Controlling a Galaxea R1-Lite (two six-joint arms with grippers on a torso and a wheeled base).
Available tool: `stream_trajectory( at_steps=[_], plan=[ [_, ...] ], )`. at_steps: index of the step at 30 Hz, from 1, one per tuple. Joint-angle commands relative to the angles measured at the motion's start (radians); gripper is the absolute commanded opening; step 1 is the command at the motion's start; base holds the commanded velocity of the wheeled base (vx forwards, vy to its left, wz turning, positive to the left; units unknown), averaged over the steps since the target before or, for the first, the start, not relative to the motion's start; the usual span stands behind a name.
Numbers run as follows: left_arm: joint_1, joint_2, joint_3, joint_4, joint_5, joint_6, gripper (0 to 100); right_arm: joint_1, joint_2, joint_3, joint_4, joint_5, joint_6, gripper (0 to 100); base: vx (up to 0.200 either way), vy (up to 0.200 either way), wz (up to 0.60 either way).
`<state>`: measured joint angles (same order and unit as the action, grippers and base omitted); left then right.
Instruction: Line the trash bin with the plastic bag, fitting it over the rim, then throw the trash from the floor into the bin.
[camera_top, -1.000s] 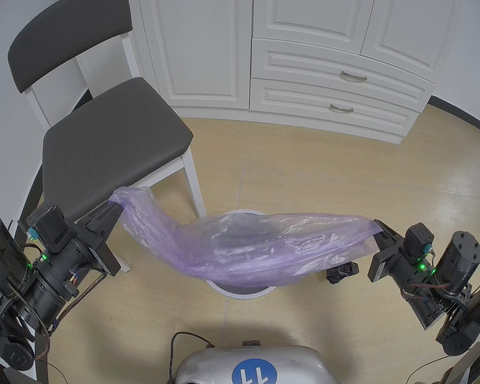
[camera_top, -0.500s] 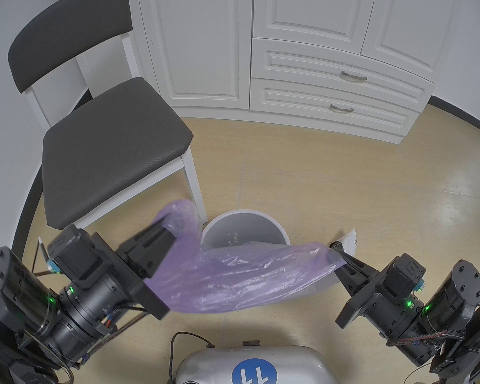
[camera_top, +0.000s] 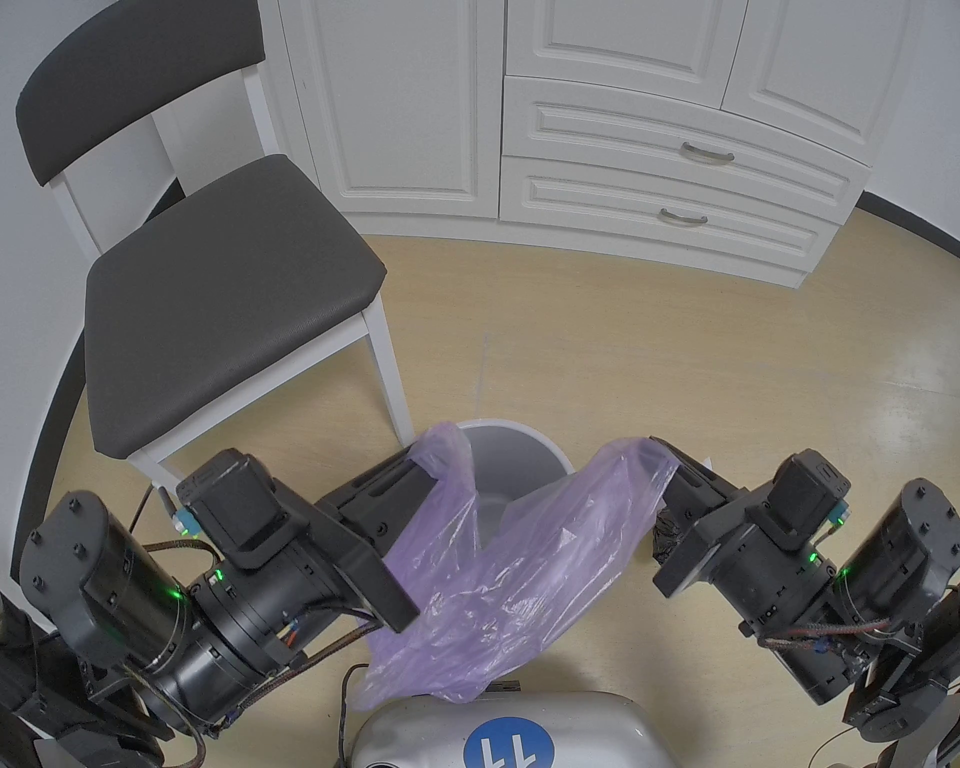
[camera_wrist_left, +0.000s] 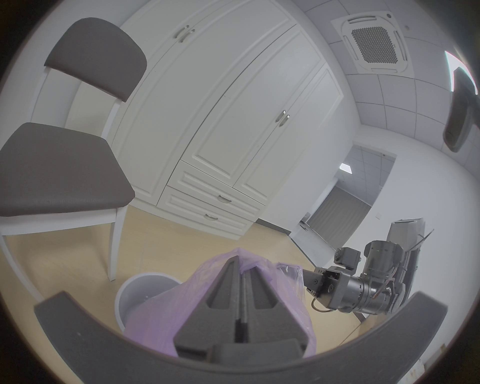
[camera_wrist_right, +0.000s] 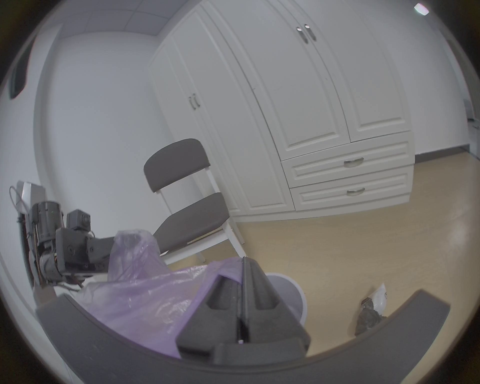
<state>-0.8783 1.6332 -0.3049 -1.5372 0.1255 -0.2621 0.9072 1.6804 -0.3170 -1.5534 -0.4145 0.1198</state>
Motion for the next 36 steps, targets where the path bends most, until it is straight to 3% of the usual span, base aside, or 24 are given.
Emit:
stream_trajectory(
  at_steps=[1, 7, 10, 16, 30, 36],
  plan=[
    [0.038, 0.02, -0.03, 0.0, 0.0, -0.011, 0, -0.042, 0.062, -0.043, -0.017, 0.0, 0.037, 0, 0.0, 0.0, 0.0],
    [0.113, 0.034, -0.089, 0.0, 0.006, -0.143, 0, -0.14, 0.124, -0.097, -0.017, 0.014, 0.159, 0, 0.0, 0.0, 0.0],
    [0.113, 0.074, -0.095, 0.0, 0.005, -0.209, 0, -0.191, 0.124, -0.097, -0.017, 0.066, 0.198, 0, 0.0, 0.0, 0.0],
    [0.159, 0.145, -0.118, -0.001, 0.006, -0.22, 0, -0.241, 0.117, -0.099, -0.017, 0.097, 0.227, 0, 0.0, 0.0, 0.0],
    [0.2, 0.22, -0.148, -0.001, 0.008, -0.269, 0, -0.266, 0.202, -0.136, -0.017, 0.105, 0.322, 0, 0.0, 0.0, 0.0],
    [0.242, 0.332, -0.174, -0.003, 0.008, -0.316, 0, -0.376, 0.372, -0.206, -0.017, 0.108, 0.396, 0, 0.0, 0.0, 0.0]
  ],
)
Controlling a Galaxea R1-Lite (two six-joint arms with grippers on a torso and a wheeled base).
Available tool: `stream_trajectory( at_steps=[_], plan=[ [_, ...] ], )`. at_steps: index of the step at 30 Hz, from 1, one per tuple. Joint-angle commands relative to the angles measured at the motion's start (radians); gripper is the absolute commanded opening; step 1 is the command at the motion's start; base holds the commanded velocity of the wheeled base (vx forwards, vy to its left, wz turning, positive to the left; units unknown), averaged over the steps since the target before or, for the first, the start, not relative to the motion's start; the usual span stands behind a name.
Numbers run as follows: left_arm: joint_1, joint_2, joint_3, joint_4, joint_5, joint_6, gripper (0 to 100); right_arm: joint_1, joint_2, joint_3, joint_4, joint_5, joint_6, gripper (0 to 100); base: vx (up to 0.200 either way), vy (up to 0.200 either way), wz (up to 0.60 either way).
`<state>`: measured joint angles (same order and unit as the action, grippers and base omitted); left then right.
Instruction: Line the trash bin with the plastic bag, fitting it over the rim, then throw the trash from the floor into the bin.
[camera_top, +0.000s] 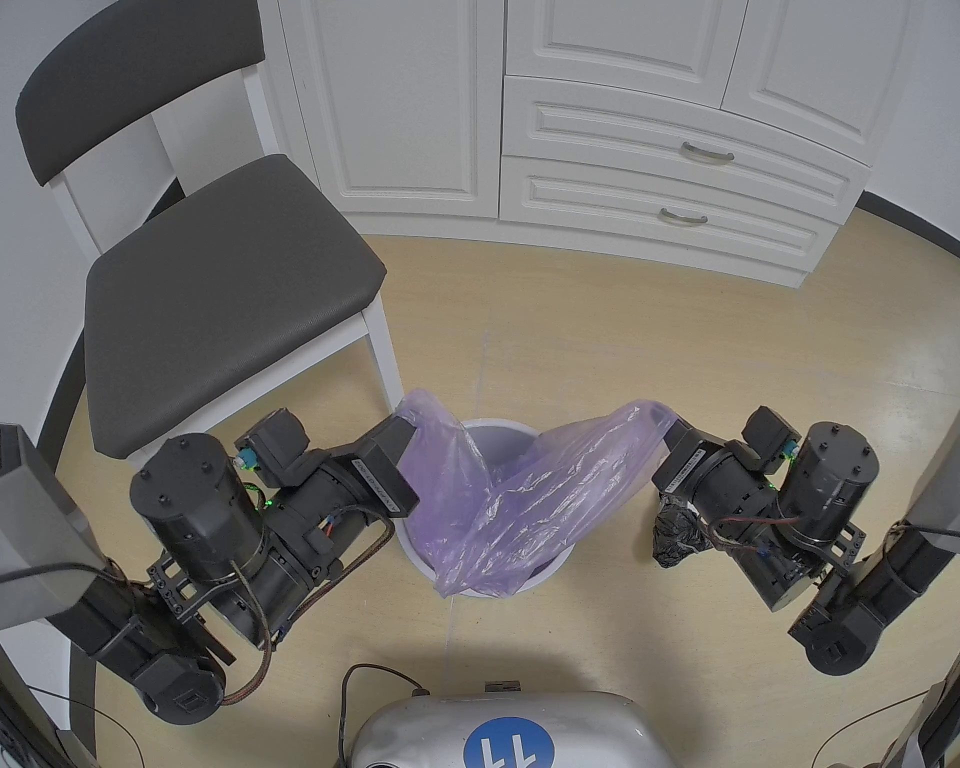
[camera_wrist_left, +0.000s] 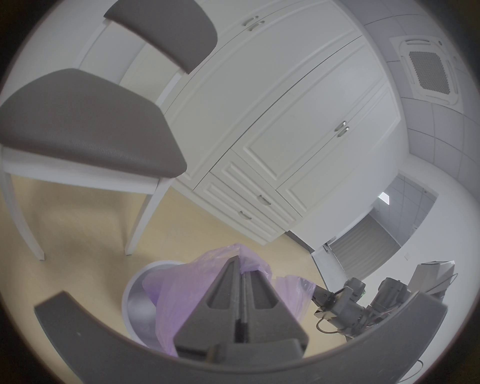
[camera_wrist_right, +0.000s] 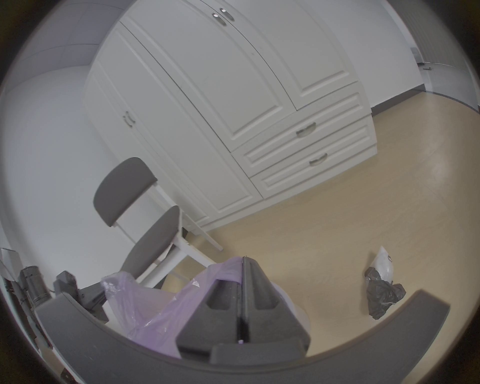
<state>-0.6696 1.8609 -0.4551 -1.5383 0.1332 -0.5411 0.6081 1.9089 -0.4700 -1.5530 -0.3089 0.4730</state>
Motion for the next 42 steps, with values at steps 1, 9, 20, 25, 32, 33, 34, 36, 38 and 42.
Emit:
stream_trajectory(
  at_steps=[1, 9, 20, 25, 32, 33, 34, 36, 38, 42],
  plan=[
    [0.033, 0.104, -0.023, -0.002, 0.0, -0.037, 0, -0.077, 0.144, -0.053, -0.018, 0.002, 0.042, 0, 0.0, 0.0, 0.0],
    [0.11, 0.302, -0.096, -0.002, 0.0, -0.086, 0, -0.174, 0.314, -0.105, -0.018, 0.053, 0.073, 0, 0.0, 0.0, 0.0],
    [0.111, 0.382, -0.131, -0.002, 0.025, -0.097, 0, -0.165, 0.343, -0.101, -0.018, 0.065, 0.072, 0, 0.0, 0.0, 0.0],
    [0.142, 0.371, -0.125, 0.0, 0.078, -0.031, 0, -0.2, 0.329, -0.091, -0.018, 0.05, -0.06, 0, 0.0, 0.0, 0.0],
    [0.194, 0.356, -0.017, 0.001, 0.078, 0.273, 0, -0.255, 0.298, 0.01, -0.018, 0.039, -0.283, 0, 0.0, 0.0, 0.0],
    [0.197, 0.35, -0.007, 0.001, 0.08, 0.3, 0, -0.258, 0.288, 0.027, -0.018, 0.037, -0.315, 0, 0.0, 0.0, 0.0],
    [0.2, 0.334, 0.019, 0.001, 0.08, 0.342, 0, -0.258, 0.26, 0.065, -0.018, 0.033, -0.369, 0, 0.0, 0.0, 0.0],
    [0.202, 0.31, 0.055, 0.001, 0.077, 0.385, 0, -0.251, 0.219, 0.12, -0.018, 0.034, -0.425, 0, 0.0, 0.0, 0.0],
    [0.203, 0.281, 0.079, 0.001, 0.078, 0.428, 0, -0.232, 0.179, 0.179, -0.018, 0.033, -0.475, 0, 0.0, 0.0, 0.0],
    [0.209, 0.21, 0.115, 0.001, 0.077, 0.46, 0, -0.197, 0.144, 0.254, -0.018, 0.031, -0.528, 0, 0.0, 0.0, 0.0]
  ],
)
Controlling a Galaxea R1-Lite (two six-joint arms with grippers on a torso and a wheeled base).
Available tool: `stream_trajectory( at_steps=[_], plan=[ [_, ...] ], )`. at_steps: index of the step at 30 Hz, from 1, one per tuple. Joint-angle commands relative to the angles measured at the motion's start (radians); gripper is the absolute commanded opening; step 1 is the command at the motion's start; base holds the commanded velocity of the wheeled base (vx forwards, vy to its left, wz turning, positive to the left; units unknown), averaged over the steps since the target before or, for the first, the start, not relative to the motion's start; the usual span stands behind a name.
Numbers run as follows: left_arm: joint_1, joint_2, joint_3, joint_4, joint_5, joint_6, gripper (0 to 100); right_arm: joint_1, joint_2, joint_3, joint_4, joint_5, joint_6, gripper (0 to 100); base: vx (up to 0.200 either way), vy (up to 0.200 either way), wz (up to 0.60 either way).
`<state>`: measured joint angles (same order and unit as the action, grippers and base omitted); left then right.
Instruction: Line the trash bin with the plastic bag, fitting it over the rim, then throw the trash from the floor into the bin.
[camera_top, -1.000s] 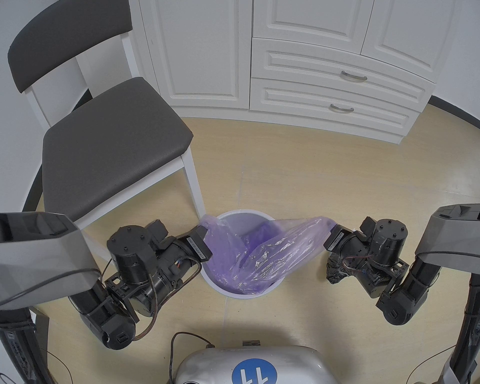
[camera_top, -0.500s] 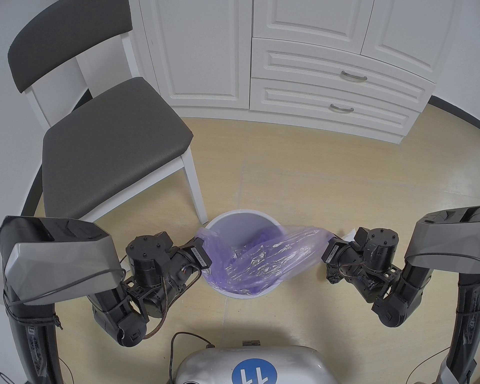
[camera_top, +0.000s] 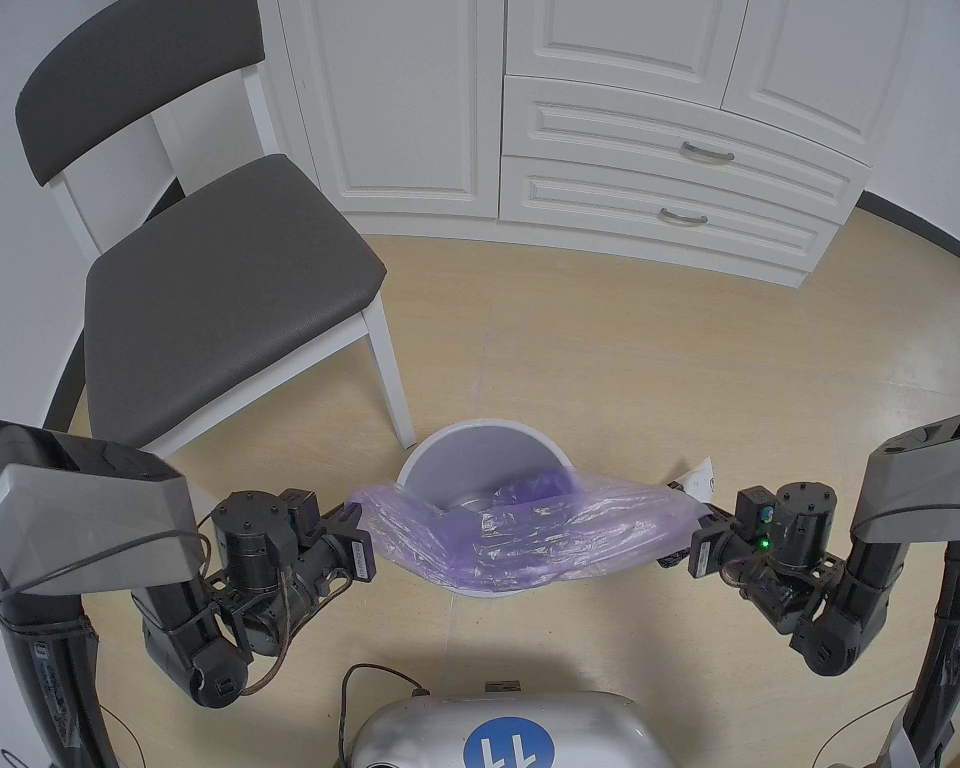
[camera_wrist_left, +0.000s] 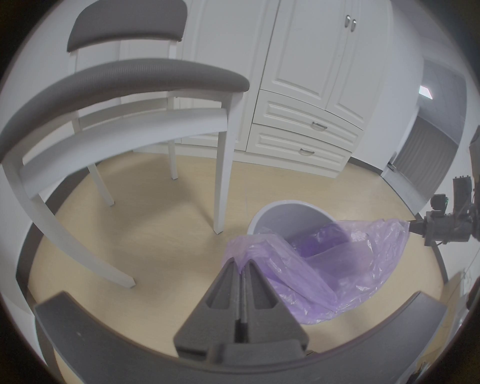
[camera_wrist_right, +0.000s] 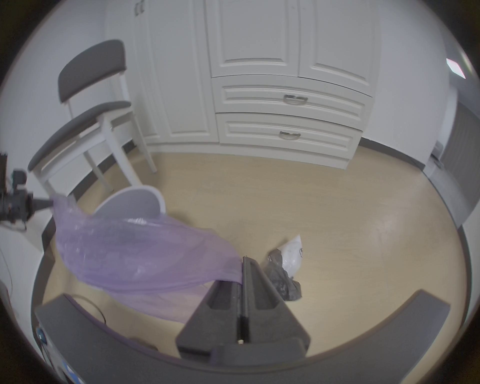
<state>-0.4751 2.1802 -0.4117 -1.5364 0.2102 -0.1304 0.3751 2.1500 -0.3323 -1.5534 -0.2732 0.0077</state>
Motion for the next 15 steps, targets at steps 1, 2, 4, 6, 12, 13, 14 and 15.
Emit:
stream_trajectory(
  at_steps=[1, 2, 4, 6, 12, 13, 14, 15],
  plan=[
    [0.018, -0.122, 0.083, 0.001, 0.0, 0.055, 0, 0.041, -0.099, 0.134, -0.017, -0.006, -0.078, 0, 0.0, 0.0, 0.0],
    [0.02, -0.129, 0.093, 0.001, 0.0, 0.063, 0, 0.044, -0.101, 0.153, -0.017, -0.006, -0.094, 0, 0.0, 0.0, 0.0],
    [0.026, -0.151, 0.137, 0.001, -0.003, 0.103, 0, 0.053, -0.113, 0.222, -0.017, -0.011, -0.172, 0, 0.0, 0.0, 0.0],
    [0.026, -0.158, 0.16, 0.001, -0.005, 0.127, 0, 0.053, -0.121, 0.251, -0.017, -0.011, -0.206, 0, 0.0, 0.0, 0.0],
    [0.026, -0.165, 0.209, 0.001, -0.006, 0.17, 0, 0.074, -0.108, 0.317, -0.017, -0.008, -0.244, 0, 0.0, 0.0, 0.0],
    [0.026, -0.163, 0.217, 0.001, -0.008, 0.172, 0, 0.076, -0.093, 0.331, -0.017, -0.008, -0.252, 0, 0.0, 0.0, 0.0],
    [0.026, -0.16, 0.223, 0.001, -0.008, 0.172, 0, 0.076, -0.081, 0.332, -0.017, -0.012, -0.262, 0, 0.0, 0.0, 0.0],
    [0.026, -0.157, 0.226, 0.001, -0.009, 0.172, 0, 0.076, -0.067, 0.332, -0.017, -0.012, -0.268, 0, 0.0, 0.0, 0.0]
  ],
)
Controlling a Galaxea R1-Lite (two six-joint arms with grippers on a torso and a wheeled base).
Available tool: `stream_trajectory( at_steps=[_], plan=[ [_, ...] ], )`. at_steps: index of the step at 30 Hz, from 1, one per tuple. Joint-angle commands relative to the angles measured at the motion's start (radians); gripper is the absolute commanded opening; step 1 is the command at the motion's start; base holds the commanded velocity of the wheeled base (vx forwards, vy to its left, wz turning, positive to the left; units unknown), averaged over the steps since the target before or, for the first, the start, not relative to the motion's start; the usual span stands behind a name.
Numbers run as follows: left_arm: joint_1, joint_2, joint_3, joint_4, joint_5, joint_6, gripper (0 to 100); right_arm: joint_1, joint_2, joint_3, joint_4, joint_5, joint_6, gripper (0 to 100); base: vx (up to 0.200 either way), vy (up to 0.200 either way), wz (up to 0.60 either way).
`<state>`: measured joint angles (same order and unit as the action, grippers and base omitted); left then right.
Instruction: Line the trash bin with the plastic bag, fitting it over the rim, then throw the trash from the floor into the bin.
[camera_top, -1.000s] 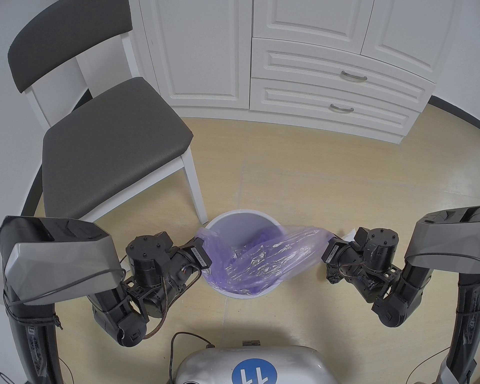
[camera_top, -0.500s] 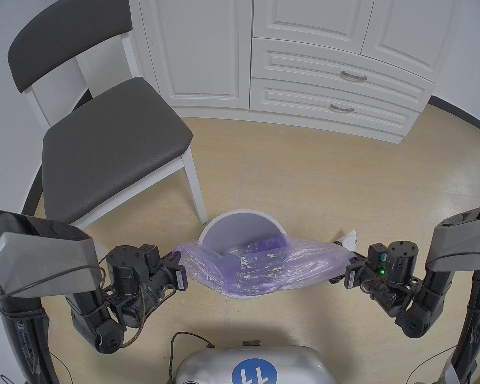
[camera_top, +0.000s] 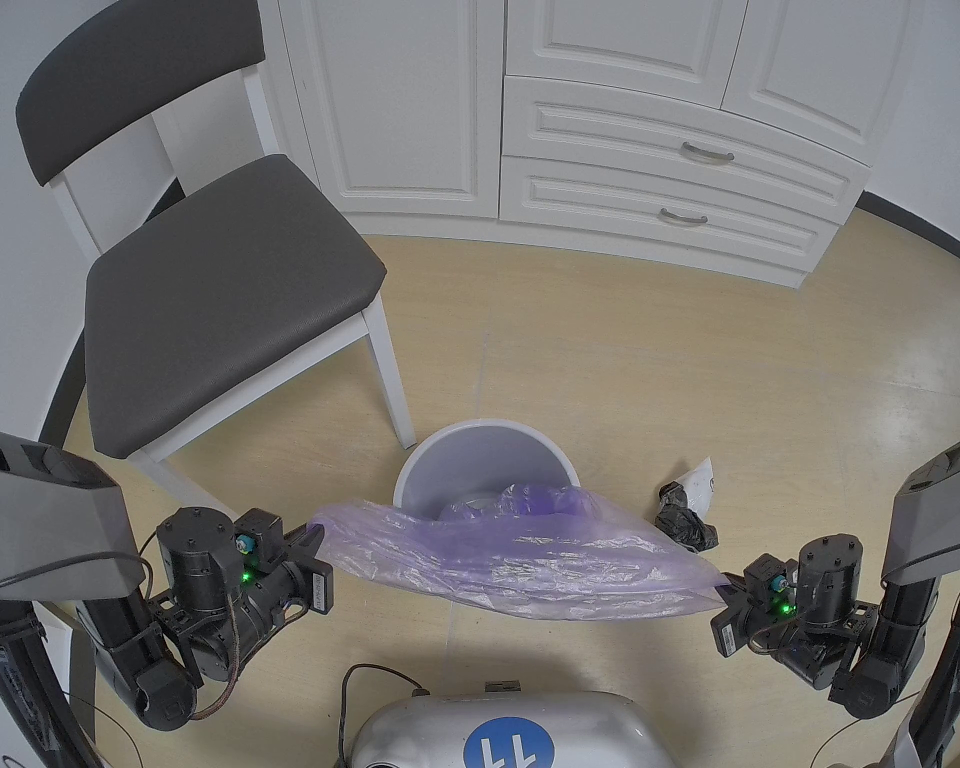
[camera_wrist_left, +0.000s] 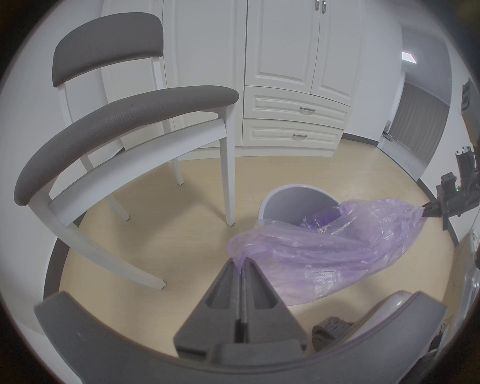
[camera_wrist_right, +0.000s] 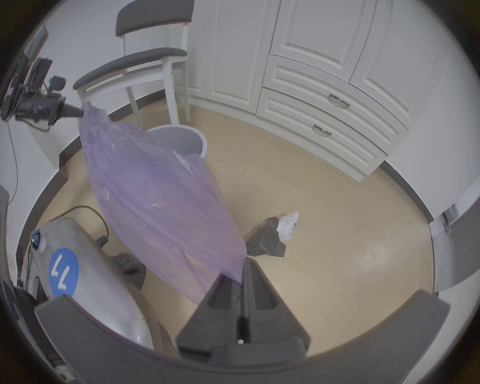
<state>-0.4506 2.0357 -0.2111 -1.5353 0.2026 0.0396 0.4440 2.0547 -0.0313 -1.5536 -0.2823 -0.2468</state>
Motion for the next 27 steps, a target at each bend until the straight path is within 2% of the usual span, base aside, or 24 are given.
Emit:
stream_trajectory(
  at_steps=[1, 7, 13, 15, 21, 22, 24, 27],
  plan=[
    [0.001, -0.011, 0.025, 0.0, -0.002, 0.002, 0, 0.007, 0.033, 0.031, -0.017, -0.005, -0.016, 0, 0.0, 0.0, 0.0],
    [-0.002, 0.014, 0.045, 0.0, -0.045, 0.002, 0, 0.028, 0.156, 0.03, -0.017, -0.005, -0.014, 0, 0.0, 0.0, 0.0],
    [-0.005, 0.127, 0.015, 0.0, -0.04, 0.002, 0, 0.028, 0.263, -0.038, -0.017, -0.014, 0.014, 0, 0.0, 0.0, 0.0],
    [-0.005, 0.193, -0.01, -0.002, -0.038, 0.0, 0, 0.031, 0.3, -0.081, -0.017, -0.031, 0.069, 0, 0.0, 0.0, 0.0],
    [0.001, 0.259, -0.048, 0.0, -0.032, -0.009, 0, 0.038, 0.329, -0.128, -0.017, -0.034, 0.113, 0, 0.0, 0.0, 0.0],
    [0.01, 0.333, -0.12, -0.002, -0.028, -0.017, 0, 0.038, 0.346, -0.205, -0.017, -0.06, 0.166, 0, 0.0, 0.0, 0.0],
    [0.012, 0.374, -0.171, -0.002, 0.008, -0.046, 0, 0.038, 0.352, -0.268, -0.017, -0.109, 0.215, 0, 0.0, 0.0, 0.0],
    [0.01, 0.417, -0.257, -0.002, 0.086, -0.113, 0, 0.038, 0.354, -0.325, -0.017, -0.135, 0.281, 0, 0.0, 0.0, 0.0]
  ],
)
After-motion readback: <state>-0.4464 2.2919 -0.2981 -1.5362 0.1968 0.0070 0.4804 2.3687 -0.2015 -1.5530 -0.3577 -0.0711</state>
